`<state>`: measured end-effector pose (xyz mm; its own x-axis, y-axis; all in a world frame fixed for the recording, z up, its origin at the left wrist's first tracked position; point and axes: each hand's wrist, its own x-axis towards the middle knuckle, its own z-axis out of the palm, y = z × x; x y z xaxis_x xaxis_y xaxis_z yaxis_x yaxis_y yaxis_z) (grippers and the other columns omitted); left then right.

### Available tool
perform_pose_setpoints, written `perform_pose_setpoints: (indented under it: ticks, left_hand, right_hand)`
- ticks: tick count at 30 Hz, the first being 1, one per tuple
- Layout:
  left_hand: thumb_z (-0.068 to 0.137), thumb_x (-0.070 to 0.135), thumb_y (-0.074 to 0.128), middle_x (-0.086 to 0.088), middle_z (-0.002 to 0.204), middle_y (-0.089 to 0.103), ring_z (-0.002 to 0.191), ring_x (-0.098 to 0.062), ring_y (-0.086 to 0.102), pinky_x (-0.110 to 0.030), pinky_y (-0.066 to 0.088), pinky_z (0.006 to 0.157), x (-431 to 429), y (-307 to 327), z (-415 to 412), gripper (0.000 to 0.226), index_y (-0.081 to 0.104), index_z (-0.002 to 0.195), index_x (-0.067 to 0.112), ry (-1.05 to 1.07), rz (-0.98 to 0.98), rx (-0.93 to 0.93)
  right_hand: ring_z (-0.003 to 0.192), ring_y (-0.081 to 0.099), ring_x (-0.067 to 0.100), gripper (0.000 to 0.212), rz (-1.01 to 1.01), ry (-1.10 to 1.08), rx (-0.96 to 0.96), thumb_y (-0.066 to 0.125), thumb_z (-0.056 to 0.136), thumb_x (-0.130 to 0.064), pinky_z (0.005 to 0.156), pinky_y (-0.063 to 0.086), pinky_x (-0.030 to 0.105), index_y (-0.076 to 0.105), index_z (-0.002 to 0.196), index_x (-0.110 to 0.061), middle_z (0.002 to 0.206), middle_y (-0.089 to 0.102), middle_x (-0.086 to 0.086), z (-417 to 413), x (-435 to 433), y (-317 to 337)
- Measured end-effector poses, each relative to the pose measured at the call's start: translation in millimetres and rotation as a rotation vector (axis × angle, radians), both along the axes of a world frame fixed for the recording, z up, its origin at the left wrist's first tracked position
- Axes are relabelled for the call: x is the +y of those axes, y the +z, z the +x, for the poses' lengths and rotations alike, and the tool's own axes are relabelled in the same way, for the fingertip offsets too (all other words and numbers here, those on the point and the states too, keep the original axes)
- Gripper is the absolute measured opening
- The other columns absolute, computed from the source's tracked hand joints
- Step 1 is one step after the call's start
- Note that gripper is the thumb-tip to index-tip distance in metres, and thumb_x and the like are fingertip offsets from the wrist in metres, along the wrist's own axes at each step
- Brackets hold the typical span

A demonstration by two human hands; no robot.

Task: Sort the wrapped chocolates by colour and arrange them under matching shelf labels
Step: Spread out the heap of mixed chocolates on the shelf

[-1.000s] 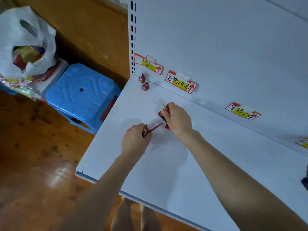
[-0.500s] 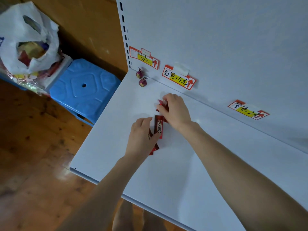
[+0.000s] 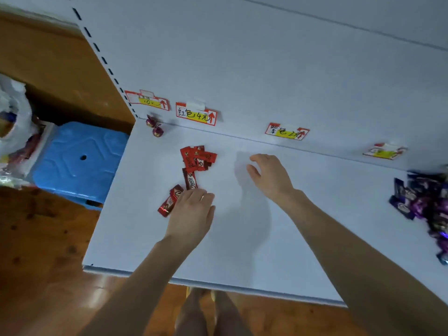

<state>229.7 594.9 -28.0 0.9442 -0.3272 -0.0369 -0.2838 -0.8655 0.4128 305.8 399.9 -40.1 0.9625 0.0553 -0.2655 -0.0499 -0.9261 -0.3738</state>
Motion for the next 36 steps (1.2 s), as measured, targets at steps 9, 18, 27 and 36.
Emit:
perform_pose_setpoints:
  ticks: [9, 18, 27, 36]
  left_hand:
    - [0.06, -0.003, 0.082, -0.015, 0.072, 0.068, 0.064, -0.033, 0.067, -0.041, 0.055, 0.065, -106, 18, -22, 0.024, 0.07, 0.081, -0.003, -0.435, 0.041, 0.007]
    - [0.099, 0.026, 0.04, -0.002, 0.125, 0.057, 0.114, -0.019, 0.052, -0.025, 0.031, 0.098, -265, 13, -80, 0.035, 0.051, 0.13, 0.015, -0.639, 0.02, 0.05]
    - [0.097, 0.023, 0.046, -0.005, 0.12, 0.061, 0.11, -0.021, 0.056, -0.026, 0.04, 0.095, -389, 18, -143, 0.032, 0.056, 0.126, 0.012, -0.573, 0.046, 0.113]
    - [0.097, 0.027, 0.047, -0.004, 0.124, 0.06, 0.109, -0.018, 0.058, -0.026, 0.044, 0.091, -462, 5, -125, 0.033, 0.056, 0.126, 0.015, -0.455, 0.109, 0.168]
  right_hand:
    - [0.121, 0.042, 0.026, 0.038, -0.078, -0.507, 0.023, 0.042, 0.097, -0.026, 0.096, 0.034, 0.031, 0.047, 0.13, -0.007, 0.128, 0.053, 0.011, -136, -149, 34]
    - [0.123, 0.043, 0.025, 0.039, -0.054, -0.8, -0.008, 0.043, 0.097, -0.026, 0.099, 0.035, 0.033, 0.046, 0.131, -0.008, 0.132, 0.051, 0.011, -263, -288, 57]
    - [0.122, 0.045, 0.024, 0.039, 0.024, -0.808, -0.044, 0.045, 0.097, -0.023, 0.101, 0.034, 0.03, 0.046, 0.131, -0.005, 0.132, 0.051, 0.012, -327, -414, 56]
    - [0.121, 0.045, 0.026, 0.038, 0.116, -0.761, -0.022, 0.044, 0.097, -0.022, 0.1, 0.034, 0.031, 0.047, 0.131, -0.005, 0.132, 0.051, 0.013, -311, -474, 32]
